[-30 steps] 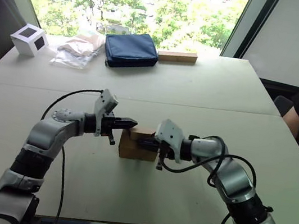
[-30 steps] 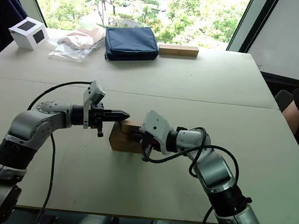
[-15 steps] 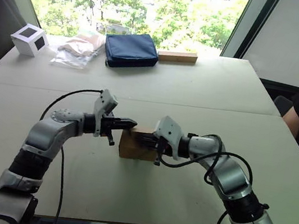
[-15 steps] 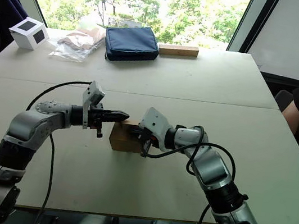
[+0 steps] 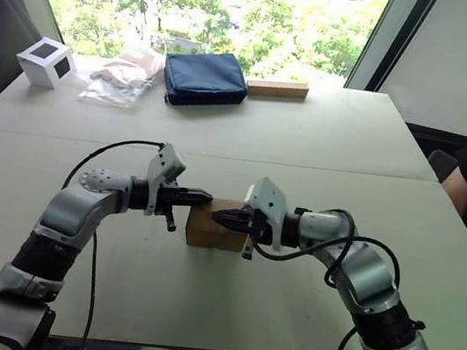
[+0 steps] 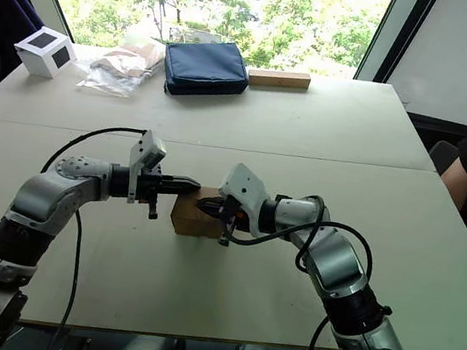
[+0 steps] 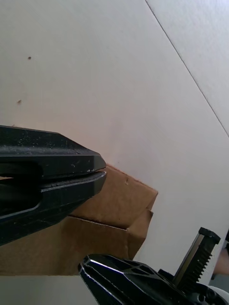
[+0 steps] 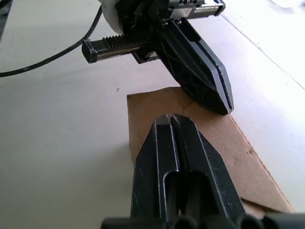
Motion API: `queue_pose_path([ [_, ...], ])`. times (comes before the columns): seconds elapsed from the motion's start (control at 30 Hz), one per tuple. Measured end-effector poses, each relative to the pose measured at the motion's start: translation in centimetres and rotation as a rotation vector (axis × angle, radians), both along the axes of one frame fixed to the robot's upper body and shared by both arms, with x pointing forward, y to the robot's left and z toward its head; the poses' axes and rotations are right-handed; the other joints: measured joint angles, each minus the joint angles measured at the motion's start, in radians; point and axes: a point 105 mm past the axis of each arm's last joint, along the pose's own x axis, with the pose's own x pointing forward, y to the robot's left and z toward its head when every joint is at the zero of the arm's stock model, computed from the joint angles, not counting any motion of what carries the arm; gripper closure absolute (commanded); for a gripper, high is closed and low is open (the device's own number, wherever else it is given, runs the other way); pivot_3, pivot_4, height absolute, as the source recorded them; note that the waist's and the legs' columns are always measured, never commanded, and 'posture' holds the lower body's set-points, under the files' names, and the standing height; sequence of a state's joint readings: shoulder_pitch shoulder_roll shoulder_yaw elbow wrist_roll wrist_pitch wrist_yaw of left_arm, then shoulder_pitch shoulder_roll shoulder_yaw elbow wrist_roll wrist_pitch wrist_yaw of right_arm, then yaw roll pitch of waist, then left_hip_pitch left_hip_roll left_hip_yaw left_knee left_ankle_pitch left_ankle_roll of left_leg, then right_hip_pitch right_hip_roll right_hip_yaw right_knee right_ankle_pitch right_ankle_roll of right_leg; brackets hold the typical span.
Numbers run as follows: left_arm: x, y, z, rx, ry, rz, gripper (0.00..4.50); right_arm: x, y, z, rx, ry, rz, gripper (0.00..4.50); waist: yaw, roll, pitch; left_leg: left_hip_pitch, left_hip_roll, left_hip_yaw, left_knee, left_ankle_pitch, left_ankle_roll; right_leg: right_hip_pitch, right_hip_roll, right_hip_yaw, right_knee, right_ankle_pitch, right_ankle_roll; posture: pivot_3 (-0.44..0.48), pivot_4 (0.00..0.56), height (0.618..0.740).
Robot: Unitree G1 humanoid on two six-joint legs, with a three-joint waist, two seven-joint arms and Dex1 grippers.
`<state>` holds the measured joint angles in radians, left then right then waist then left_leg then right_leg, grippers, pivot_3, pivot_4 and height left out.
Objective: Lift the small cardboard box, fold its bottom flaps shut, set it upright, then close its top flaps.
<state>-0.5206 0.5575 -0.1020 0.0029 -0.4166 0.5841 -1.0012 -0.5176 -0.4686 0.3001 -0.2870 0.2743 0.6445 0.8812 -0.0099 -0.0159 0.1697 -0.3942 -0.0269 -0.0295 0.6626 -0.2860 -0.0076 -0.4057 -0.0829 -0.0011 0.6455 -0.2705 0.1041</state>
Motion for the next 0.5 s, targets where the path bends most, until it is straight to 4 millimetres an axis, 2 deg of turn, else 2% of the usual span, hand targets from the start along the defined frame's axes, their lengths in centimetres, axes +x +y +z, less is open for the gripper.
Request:
queue_pose_path([
  [0.13, 0.0, 0.0, 0.4, -0.036, 0.015, 0.009, 4.48, 0.7, -1.2, 0.9, 0.031, -0.008, -0.055, 4.5, -0.001, 0.0, 0.0, 0.0, 0.0, 0.0, 0.0, 0.0, 0.0, 0.0, 0.0, 0.0, 0.0, 0.0, 0.0, 0.0, 0.15, 0.737],
  [0.33, -0.2, 0.4, 3.3, -0.102, -0.031, 0.033, 4.48, 1.9, -2.5, 1.2, 0.043, -0.028, -0.132, 4.5, -0.002, 0.0, 0.0, 0.0, 0.0, 0.0, 0.0, 0.0, 0.0, -0.001, -0.001, 0.0, 0.0, 0.0, 0.0, 0.0, 0.15, 0.737],
  [0.5, -0.2, 0.1, 3.5, -0.09, -0.048, 0.038, 4.48, 2.6, -2.8, 1.0, 0.032, -0.043, -0.161, 4.5, -0.002, 0.0, 0.0, 0.0, 0.0, 0.0, 0.0, 0.0, 0.0, -0.001, 0.0, 0.0, 0.0, 0.0, 0.0, 0.0, 0.15, 0.737],
])
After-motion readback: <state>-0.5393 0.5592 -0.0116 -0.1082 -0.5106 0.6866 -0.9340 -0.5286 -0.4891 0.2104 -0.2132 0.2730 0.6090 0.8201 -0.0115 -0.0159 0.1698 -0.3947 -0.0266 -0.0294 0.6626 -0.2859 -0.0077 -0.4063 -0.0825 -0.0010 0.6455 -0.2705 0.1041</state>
